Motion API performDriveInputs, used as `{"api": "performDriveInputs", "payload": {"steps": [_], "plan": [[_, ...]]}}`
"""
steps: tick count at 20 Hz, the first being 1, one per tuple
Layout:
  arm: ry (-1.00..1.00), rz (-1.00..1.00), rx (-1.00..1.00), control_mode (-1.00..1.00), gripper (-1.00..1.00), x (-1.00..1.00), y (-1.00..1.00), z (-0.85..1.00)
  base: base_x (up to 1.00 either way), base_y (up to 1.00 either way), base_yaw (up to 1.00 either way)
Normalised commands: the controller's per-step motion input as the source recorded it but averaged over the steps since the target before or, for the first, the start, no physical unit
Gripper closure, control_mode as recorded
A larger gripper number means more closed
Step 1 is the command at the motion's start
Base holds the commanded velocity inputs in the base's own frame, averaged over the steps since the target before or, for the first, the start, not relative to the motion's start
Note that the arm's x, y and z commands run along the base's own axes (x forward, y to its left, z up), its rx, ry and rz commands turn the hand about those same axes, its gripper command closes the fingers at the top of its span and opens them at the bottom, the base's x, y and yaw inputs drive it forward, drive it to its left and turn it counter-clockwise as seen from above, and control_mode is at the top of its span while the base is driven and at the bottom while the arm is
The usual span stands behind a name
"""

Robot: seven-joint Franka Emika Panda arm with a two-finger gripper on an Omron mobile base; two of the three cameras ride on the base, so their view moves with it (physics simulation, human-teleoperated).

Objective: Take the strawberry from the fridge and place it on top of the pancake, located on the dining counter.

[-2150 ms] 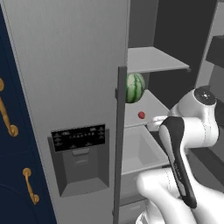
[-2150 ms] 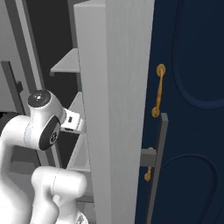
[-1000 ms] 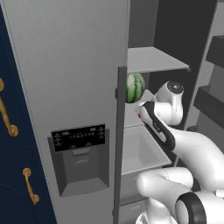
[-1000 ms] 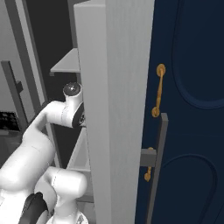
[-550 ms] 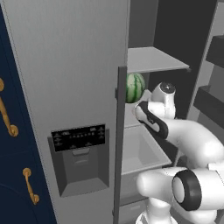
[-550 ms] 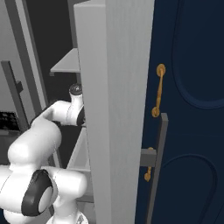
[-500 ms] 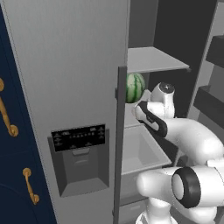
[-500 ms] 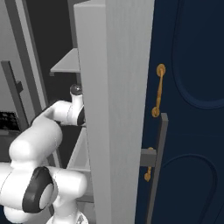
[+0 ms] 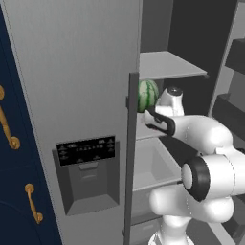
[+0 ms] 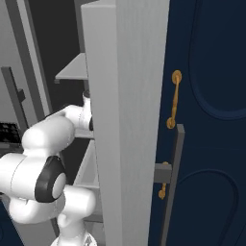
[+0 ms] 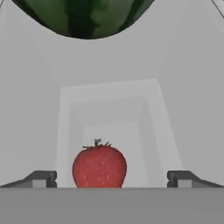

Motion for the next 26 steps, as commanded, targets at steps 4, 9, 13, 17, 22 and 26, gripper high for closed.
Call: {"api": "performDriveInputs", "payload": {"steps": [4,9,13,17,22,26], "plan": [[0.06,0.0,0.0,-1.0,-1.0,0.33,0.0,-0.09,0.0,0.0,0.0],[0.12,0.0,0.0,-1.0,-1.0,0.02,0.0,-0.17,0.0,0.0,0.0],[0.1,0.0,0.0,-1.0,-1.0,-0.09,0.0,-0.3,0.0,0.0,0.0],[0.01,0.0,0.0,-1.0,-1.0,0.0,0.0,-0.22,0.0,0.0,0.0],[0.0,0.0,0.0,-1.0,-1.0,-0.03,0.0,-0.25,0.0,0.0,0.0],[0.0,-0.03,0.0,-1.0,1.0,-0.23,0.03,-0.3,0.0,0.0,0.0]]}}
